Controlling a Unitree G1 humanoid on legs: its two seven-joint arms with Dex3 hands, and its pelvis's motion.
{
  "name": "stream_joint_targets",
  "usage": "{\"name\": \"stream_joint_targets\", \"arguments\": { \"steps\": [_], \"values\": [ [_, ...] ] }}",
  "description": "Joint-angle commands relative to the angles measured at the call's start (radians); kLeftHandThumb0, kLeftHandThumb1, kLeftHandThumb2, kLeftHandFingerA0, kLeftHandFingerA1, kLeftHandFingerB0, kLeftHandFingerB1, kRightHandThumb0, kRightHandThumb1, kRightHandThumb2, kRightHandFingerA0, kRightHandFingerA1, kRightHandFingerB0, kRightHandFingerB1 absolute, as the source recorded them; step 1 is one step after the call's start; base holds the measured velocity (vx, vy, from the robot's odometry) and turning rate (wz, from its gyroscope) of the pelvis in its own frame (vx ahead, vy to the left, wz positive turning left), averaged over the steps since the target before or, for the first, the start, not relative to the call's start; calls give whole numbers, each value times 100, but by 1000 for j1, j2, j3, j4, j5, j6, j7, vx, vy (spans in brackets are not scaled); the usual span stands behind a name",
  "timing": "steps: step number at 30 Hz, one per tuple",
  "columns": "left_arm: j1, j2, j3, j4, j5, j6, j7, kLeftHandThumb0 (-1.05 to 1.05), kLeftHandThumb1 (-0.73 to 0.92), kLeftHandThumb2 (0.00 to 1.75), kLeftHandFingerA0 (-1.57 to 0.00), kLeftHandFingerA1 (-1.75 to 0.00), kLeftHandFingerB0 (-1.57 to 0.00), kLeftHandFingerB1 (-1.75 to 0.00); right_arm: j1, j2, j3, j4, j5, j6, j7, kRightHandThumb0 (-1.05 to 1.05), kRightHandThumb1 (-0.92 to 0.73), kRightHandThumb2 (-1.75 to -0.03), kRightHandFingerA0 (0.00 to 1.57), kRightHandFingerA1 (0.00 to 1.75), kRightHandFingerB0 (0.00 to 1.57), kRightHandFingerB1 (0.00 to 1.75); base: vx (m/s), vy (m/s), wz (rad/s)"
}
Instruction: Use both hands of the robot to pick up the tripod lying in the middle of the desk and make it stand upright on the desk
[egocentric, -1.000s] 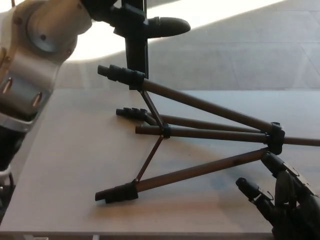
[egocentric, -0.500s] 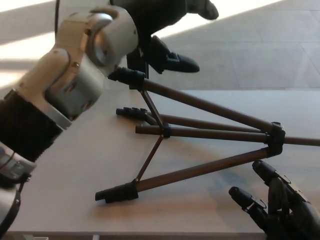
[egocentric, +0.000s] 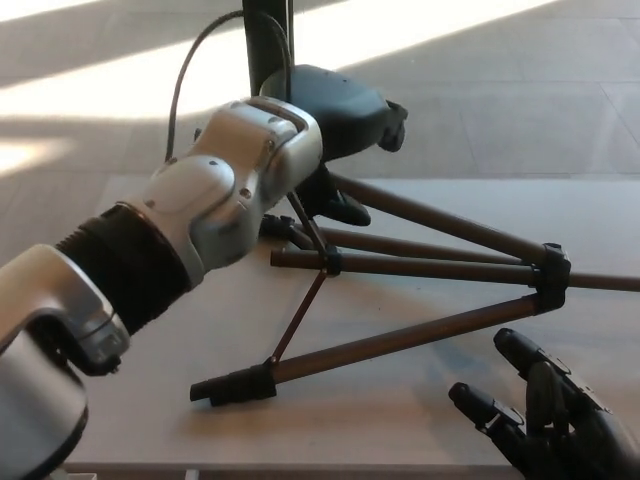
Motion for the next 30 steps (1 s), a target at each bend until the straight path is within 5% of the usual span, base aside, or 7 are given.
{"name": "stream_joint_targets", "arguments": {
  "steps": [1, 3, 12, 15, 16, 24, 30],
  "values": [
    [-81, -65, -153, 177, 317, -77, 182, -86, 49, 91, -20, -59, -29, -49, 57, 44, 3, -9, 23, 45, -70, -77, -74, -62, 48, 68, 47, 43, 0, 0, 0],
    [-86, -82, -162, 213, 327, -58, 216, -89, 65, 60, -22, -58, -34, -42, 56, 45, 2, -13, 26, 48, -73, -77, -74, -62, 49, 71, 46, 43, 0, 0, 0],
    [-48, -175, -119, 270, 320, 20, 379, -76, 65, 59, -58, -86, -37, -90, 43, 50, -7, -8, 38, 56, -90, -78, -71, -61, 52, 68, 48, 41, 0, 0, 0],
    [-37, -186, -122, 279, 336, 30, 381, -76, 51, 93, -62, -80, -40, -74, 39, 47, 2, -6, 29, 53, -89, -77, -72, -62, 52, 68, 47, 41, 0, 0, 0],
    [-24, -193, -117, 287, 334, 34, 391, -72, 64, 60, -72, -93, -44, -79, 39, 46, 1, -8, 32, 55, -89, -77, -72, -62, 50, 68, 47, 41, 0, 0, 0],
    [45, -225, -40, 319, 297, 23, 491, -44, 63, 60, -86, -138, -71, -63, 23, 40, 7, -2, 24, 53, -94, -75, -72, -62, 52, 66, 50, 40, 0, 0, 0],
    [81, -214, -51, 312, 348, 41, 443, -48, 57, 57, -97, -129, -69, -53, 4, 43, 20, -9, 29, 62, -107, -74, -72, -62, 53, 66, 51, 41, 0, 0, 0]
  ]
}}
